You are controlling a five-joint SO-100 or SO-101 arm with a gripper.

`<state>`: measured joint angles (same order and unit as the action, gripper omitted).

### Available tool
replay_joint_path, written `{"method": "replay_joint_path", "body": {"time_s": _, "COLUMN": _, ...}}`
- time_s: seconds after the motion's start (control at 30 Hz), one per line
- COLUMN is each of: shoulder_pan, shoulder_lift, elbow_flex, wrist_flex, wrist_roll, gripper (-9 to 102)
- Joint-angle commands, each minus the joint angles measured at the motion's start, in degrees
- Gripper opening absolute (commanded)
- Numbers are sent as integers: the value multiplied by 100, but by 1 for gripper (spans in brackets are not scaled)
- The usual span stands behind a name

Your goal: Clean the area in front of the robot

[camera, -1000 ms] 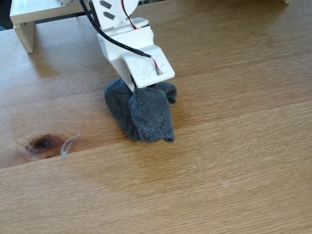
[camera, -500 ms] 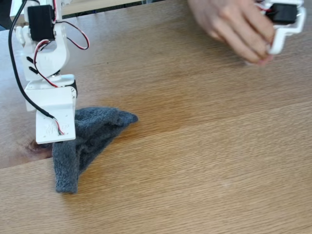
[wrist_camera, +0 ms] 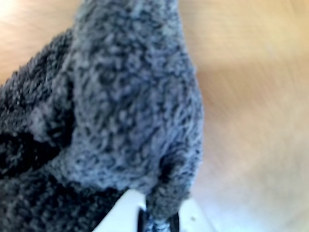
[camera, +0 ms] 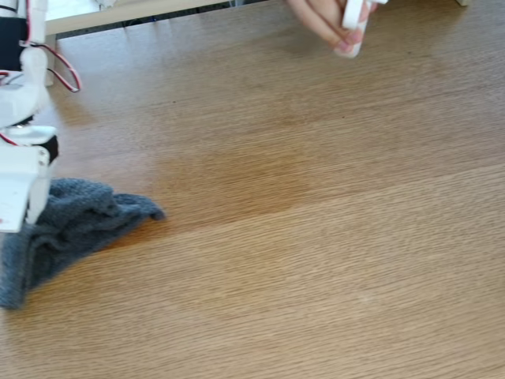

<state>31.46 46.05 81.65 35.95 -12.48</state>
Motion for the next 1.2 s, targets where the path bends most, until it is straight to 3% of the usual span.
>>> {"method": "replay_joint_path", "body": {"time_s": 0.0, "shoulder_pan": 378, "shoulder_lift": 993, "elbow_flex": -97, "wrist_flex": 888, "wrist_roll": 105, "gripper": 0}}
{"method": "replay_joint_path", "body": {"time_s": 0.17, "shoulder_pan": -519, "shoulder_lift": 1784, "elbow_flex": -79, "wrist_flex": 2795, "wrist_roll": 290, "gripper": 0}}
{"method": "replay_joint_path", "body": {"time_s": 0.3, "shoulder_pan": -1731, "shoulder_lift": 2215, "elbow_flex": -70, "wrist_flex": 3674, "wrist_roll": 677, "gripper": 0}}
{"method": "replay_joint_path", "body": {"time_s": 0.43, "shoulder_pan": -2900, "shoulder_lift": 2294, "elbow_flex": -70, "wrist_flex": 3806, "wrist_roll": 940, "gripper": 0}}
{"method": "replay_joint_path", "body": {"time_s": 0.57, "shoulder_pan": -3507, "shoulder_lift": 2188, "elbow_flex": -70, "wrist_flex": 3208, "wrist_roll": 1116, "gripper": 0}}
{"method": "replay_joint_path", "body": {"time_s": 0.7, "shoulder_pan": -3278, "shoulder_lift": 2241, "elbow_flex": -70, "wrist_flex": 2549, "wrist_roll": 1037, "gripper": 0}}
{"method": "replay_joint_path", "body": {"time_s": 0.83, "shoulder_pan": -2531, "shoulder_lift": 2689, "elbow_flex": -88, "wrist_flex": 2566, "wrist_roll": 694, "gripper": 0}}
{"method": "replay_joint_path", "body": {"time_s": 1.17, "shoulder_pan": -817, "shoulder_lift": 4605, "elbow_flex": -158, "wrist_flex": 4685, "wrist_roll": 202, "gripper": 0}}
